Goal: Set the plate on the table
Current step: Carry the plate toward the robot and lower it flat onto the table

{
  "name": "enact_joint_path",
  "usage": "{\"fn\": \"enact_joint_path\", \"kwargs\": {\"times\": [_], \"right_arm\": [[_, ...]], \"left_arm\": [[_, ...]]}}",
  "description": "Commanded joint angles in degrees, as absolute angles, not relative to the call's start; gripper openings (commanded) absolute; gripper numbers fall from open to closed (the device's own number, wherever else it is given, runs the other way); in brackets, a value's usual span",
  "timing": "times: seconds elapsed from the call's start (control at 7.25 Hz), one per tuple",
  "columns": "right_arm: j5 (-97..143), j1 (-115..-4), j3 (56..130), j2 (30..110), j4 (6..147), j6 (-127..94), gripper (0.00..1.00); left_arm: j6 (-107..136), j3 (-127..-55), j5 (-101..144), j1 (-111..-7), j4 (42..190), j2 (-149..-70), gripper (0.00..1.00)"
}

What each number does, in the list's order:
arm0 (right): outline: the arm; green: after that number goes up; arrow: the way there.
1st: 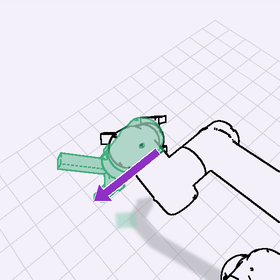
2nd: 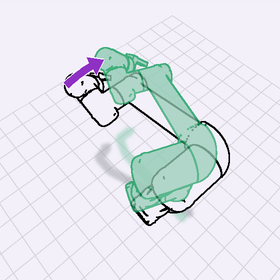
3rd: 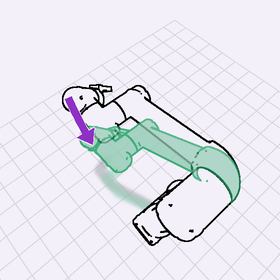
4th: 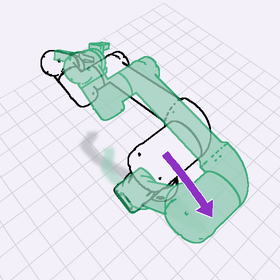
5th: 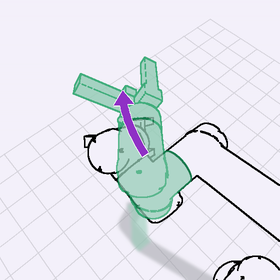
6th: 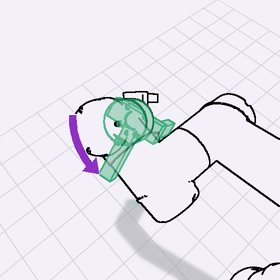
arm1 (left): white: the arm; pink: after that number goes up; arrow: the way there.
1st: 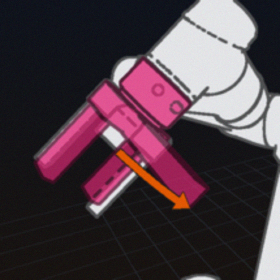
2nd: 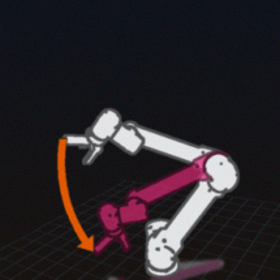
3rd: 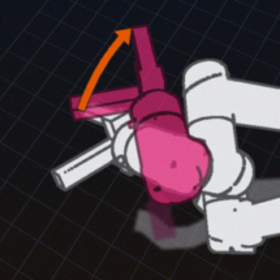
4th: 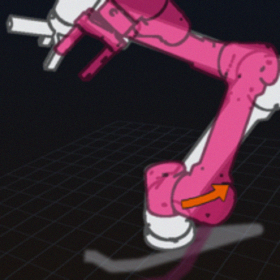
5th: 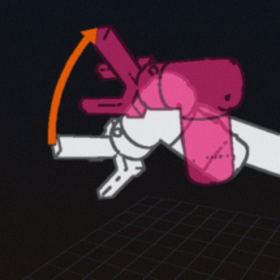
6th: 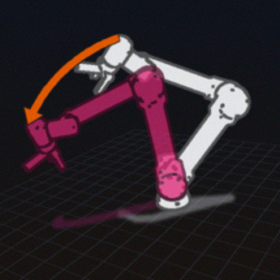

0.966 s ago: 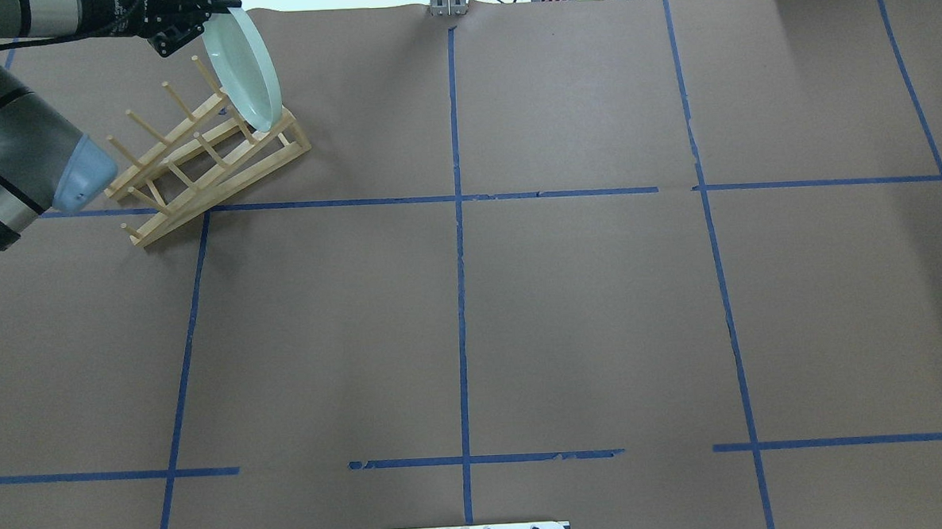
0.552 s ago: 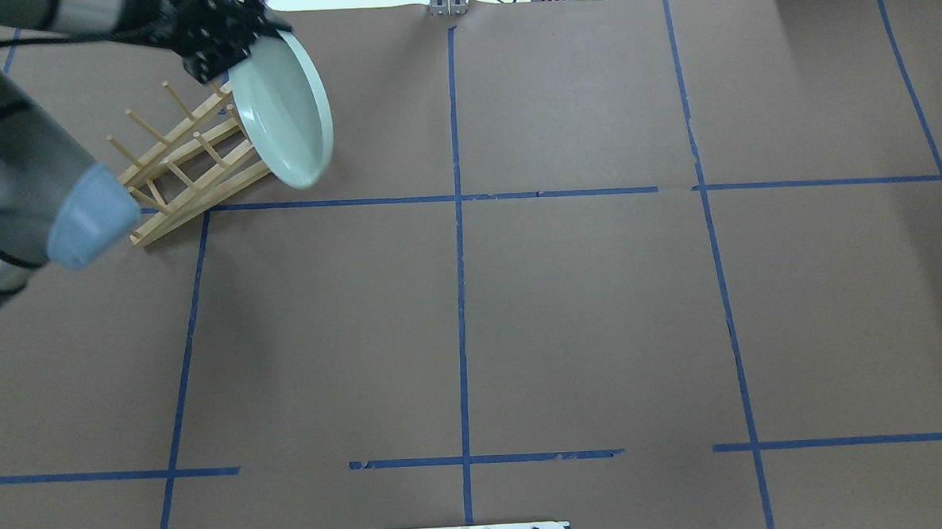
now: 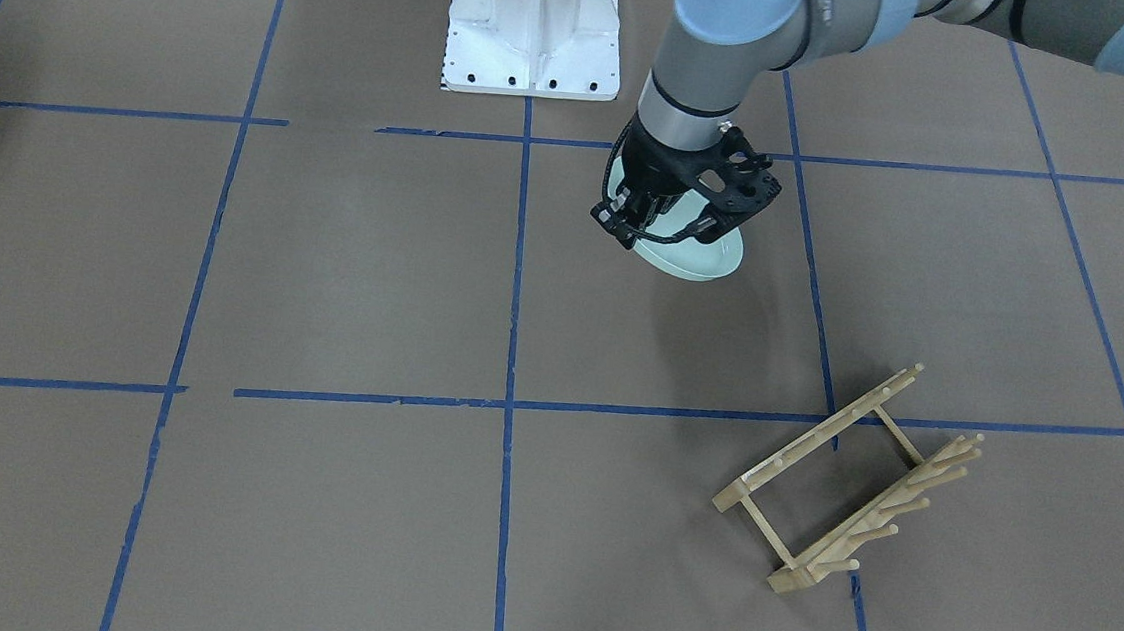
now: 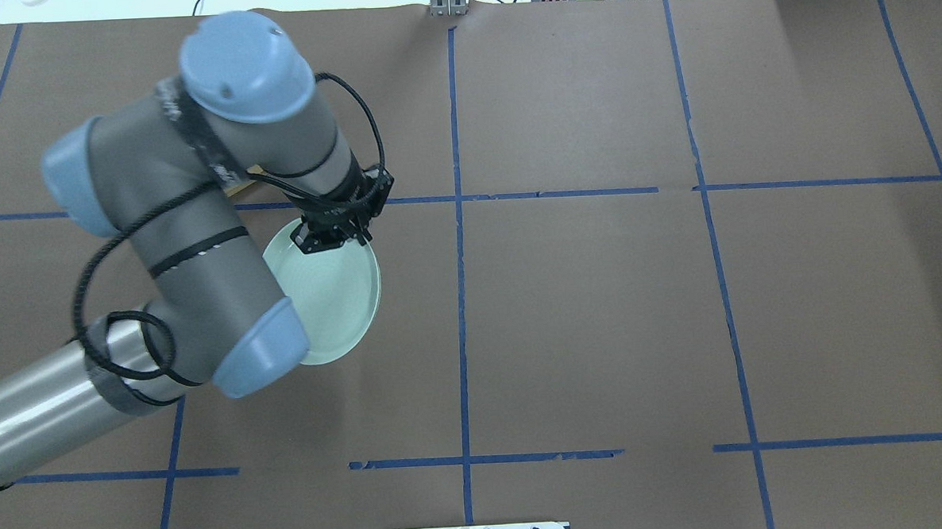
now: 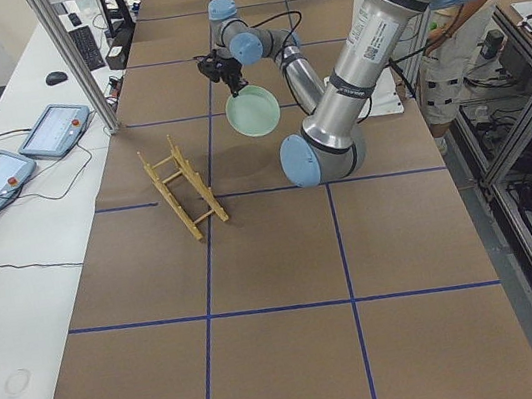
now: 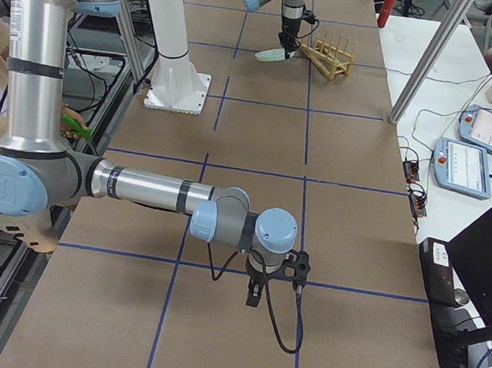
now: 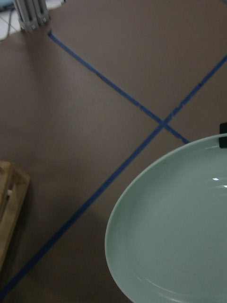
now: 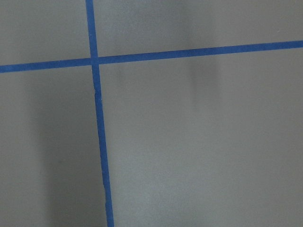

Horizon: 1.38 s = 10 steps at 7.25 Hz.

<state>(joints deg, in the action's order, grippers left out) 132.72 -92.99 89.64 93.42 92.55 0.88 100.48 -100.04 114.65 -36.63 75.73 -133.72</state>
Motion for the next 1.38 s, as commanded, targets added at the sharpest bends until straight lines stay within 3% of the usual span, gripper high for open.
{"fn": "enact_joint_path", "kwargs": {"times": [0.0, 0.28, 0.41, 0.55, 0.69, 0.97, 1.24], "right_arm": [[132.71, -92.99, 89.65, 93.43, 92.55, 0.88, 1.00], [132.71, -92.99, 89.65, 93.43, 92.55, 0.88, 1.00], [132.71, -92.99, 89.65, 93.43, 92.55, 0.88, 1.00], [132.71, -92.99, 89.65, 93.43, 92.55, 0.88, 1.00], [132.71, -92.99, 89.65, 93.43, 92.55, 0.88, 1.00], [132.71, -92.99, 89.65, 93.43, 92.55, 0.88, 1.00], [132.71, -92.99, 89.65, 93.43, 92.55, 0.88, 1.00]], "left_arm": [[95.63, -85.34, 109.63, -30.44, 69.26, -139.81, 0.00], [92.39, -83.50, 107.41, -29.27, 69.26, -139.39, 0.00], [90.46, -82.97, 104.71, -26.74, 69.26, -137.74, 0.10], [89.83, -84.71, 104.07, -25.24, 69.17, -135.98, 0.75], [86.08, -88.55, 104.24, -27.57, 69.26, -136.23, 1.00], [85.43, -95.93, 104.76, -35.89, 71.69, -136.84, 1.00], [85.26, -97.91, 116.73, -51.77, 86.76, -134.40, 1.00]]}}
